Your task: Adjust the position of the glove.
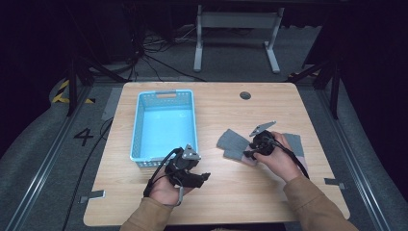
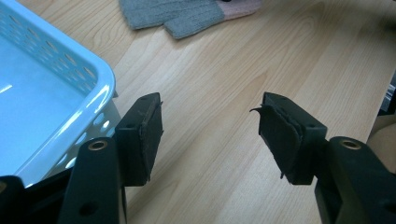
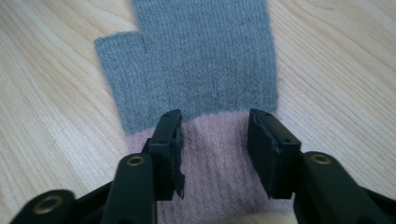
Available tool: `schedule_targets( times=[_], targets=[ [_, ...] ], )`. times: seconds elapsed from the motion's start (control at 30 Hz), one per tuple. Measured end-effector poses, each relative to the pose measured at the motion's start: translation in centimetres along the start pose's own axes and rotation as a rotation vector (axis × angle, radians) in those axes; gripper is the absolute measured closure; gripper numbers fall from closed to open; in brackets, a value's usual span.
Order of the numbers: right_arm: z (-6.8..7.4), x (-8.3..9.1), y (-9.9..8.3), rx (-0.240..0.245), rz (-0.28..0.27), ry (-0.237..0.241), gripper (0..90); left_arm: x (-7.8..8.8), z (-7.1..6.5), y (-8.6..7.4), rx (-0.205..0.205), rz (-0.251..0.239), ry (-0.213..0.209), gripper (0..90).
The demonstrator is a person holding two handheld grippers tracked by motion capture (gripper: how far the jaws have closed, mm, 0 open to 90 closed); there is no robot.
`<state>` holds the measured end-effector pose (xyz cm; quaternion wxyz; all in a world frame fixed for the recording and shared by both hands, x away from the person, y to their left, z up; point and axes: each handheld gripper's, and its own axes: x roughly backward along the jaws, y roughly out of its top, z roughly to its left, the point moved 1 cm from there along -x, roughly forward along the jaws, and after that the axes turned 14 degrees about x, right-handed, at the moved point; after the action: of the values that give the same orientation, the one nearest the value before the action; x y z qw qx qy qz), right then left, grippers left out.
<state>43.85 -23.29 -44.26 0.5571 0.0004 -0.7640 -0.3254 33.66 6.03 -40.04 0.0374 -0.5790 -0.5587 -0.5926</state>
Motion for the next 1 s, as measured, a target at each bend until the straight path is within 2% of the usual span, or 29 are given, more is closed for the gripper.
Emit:
schedule_targets(
  times=[0.07,0.13,0.2,0.33,0.47,0.53,0.77,0.8,1.0],
  targets=[
    [0.0,0.0,0.0,-0.001,0.002,0.000,59.5,0.0,0.0,0.0,0.000,0.000,0.000,40.2],
    [0.1,0.1,0.0,0.002,0.002,0.004,70.5,0.0,0.0,0.0,0.000,0.000,0.000,40.2],
    [0.1,0.1,0.0,-0.006,0.003,0.012,75.6,0.0,0.0,0.0,0.001,0.000,0.000,40.2],
    [0.0,0.2,-0.1,-0.005,-0.014,0.017,80.0,0.0,0.1,0.0,0.001,-0.002,-0.001,40.1],
    [-0.1,0.5,-0.2,-0.020,-0.040,0.018,81.4,0.0,0.1,0.1,0.000,-0.004,-0.003,40.1],
    [-0.2,0.9,-0.3,-0.014,-0.072,0.009,81.6,0.0,0.0,0.1,0.001,-0.004,-0.005,40.1],
    [0.1,3.0,-0.3,-0.006,-0.116,0.015,81.6,-0.2,-0.1,0.6,-0.008,-0.007,-0.015,40.1],
    [0.2,3.8,-0.5,-0.005,-0.131,0.013,81.6,-0.2,-0.2,0.8,-0.012,-0.011,-0.019,40.1],
    [0.3,5.5,-1.4,-0.013,-0.162,0.015,81.4,-0.2,-0.2,1.4,-0.025,-0.016,-0.033,40.0]
  ],
)
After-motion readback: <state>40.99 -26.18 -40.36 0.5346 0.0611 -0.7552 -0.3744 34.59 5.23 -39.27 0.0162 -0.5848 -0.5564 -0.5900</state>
